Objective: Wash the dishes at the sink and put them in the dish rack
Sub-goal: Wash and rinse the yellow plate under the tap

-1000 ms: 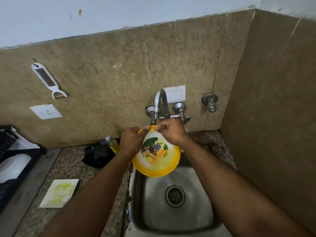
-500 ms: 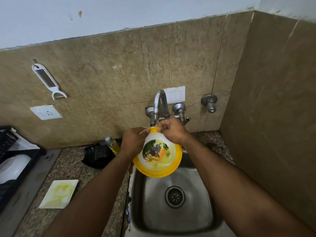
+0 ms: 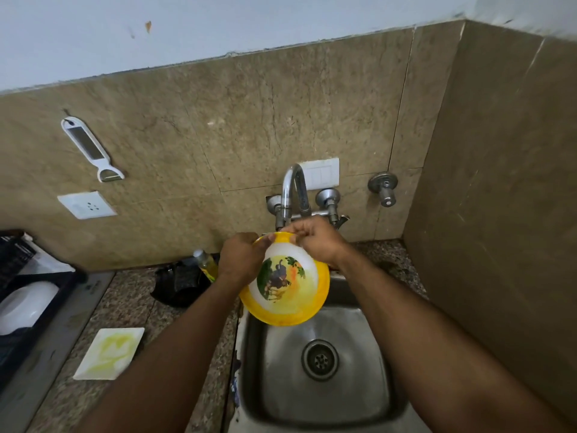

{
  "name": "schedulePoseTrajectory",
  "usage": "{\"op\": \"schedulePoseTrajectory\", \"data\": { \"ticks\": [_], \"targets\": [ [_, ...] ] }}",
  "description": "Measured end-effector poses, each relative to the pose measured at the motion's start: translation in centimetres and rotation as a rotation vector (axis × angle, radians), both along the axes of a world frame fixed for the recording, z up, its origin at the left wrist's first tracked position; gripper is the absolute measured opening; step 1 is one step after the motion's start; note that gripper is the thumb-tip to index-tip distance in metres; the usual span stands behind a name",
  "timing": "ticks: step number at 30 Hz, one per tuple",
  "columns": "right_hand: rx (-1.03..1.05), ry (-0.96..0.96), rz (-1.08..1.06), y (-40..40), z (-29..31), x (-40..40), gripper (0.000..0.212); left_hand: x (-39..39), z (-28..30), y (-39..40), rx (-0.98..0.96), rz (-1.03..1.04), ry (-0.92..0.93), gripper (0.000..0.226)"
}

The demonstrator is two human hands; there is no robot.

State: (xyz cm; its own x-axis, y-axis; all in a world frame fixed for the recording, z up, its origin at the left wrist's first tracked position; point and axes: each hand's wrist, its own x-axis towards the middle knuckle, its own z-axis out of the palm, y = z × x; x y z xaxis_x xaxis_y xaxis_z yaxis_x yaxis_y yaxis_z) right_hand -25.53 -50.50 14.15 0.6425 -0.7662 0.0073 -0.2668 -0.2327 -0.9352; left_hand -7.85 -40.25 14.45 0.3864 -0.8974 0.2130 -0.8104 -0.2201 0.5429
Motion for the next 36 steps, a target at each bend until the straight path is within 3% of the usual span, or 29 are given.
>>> {"op": "schedulePoseTrajectory", "data": {
  "ticks": [2,4,6,8,12,14,16,19,21,23,25,27,30,32,35,36],
  "targets": [
    [0.108,-0.067,-0.024,-0.2,-0.4,-0.2,0.019,-0.1,-0.1,0.4,-0.056,0.017,0.0,0.06],
    [0.078,-0.03,-0.106,-0.3,-0.6,0.1,0.011,-0.5,-0.6,0.7,-0.087,0.056,0.031,0.06],
    [-0.039,0.035,-0.194,-0.5,-0.9,0.5,0.034,-1.1,-0.9,0.7,-0.073,0.072,0.072,0.058],
    [-0.104,0.027,-0.194,-0.4,-0.6,0.6,0.042,-1.4,-0.8,0.5,-0.03,0.071,0.106,0.059],
    [-0.005,-0.028,-0.022,-0.7,-0.4,-0.1,0.017,-0.9,-0.2,0.4,-0.044,0.017,0.173,0.054],
    [0.097,-0.079,-0.062,-0.9,-0.7,-0.6,0.016,-1.0,-0.1,0.5,-0.084,0.005,0.209,0.052],
    [0.074,-0.01,-0.153,-1.0,-1.0,-0.6,0.012,-1.3,-0.5,0.7,-0.109,0.044,0.235,0.048],
    [-0.07,0.124,-0.26,-0.8,-1.2,0.0,0.049,-1.6,-1.1,0.9,-0.093,0.127,0.279,0.056],
    [-0.127,0.132,-0.214,-0.2,-1.0,0.2,0.056,-1.9,-0.7,0.8,-0.014,0.147,0.275,0.064],
    [-0.135,0.126,-0.128,-0.1,-0.5,0.2,0.036,-1.6,-0.2,0.6,0.036,0.145,0.213,0.065],
    [0.018,0.014,-0.081,0.0,-0.3,0.0,0.012,-0.7,0.1,0.5,0.01,0.129,0.216,0.062],
    [0.154,-0.062,-0.085,0.1,-0.4,-0.3,0.024,-0.3,0.3,0.8,-0.037,0.112,0.212,0.059],
    [0.204,-0.023,-0.176,0.3,-0.7,0.1,0.016,-0.8,-0.2,1.6,-0.106,0.176,0.274,0.056],
    [0.168,0.047,-0.268,0.4,-0.8,0.3,0.036,-1.2,-0.6,1.8,-0.122,0.28,0.352,0.056],
    [0.191,-0.012,-0.195,0.5,-0.6,-0.2,0.014,-1.1,-0.5,1.9,-0.061,0.353,0.471,0.059],
    [0.253,-0.058,-0.135,0.4,-0.5,-0.5,0.033,-0.8,-0.4,2.0,-0.032,0.366,0.514,0.058]
  ]
}}
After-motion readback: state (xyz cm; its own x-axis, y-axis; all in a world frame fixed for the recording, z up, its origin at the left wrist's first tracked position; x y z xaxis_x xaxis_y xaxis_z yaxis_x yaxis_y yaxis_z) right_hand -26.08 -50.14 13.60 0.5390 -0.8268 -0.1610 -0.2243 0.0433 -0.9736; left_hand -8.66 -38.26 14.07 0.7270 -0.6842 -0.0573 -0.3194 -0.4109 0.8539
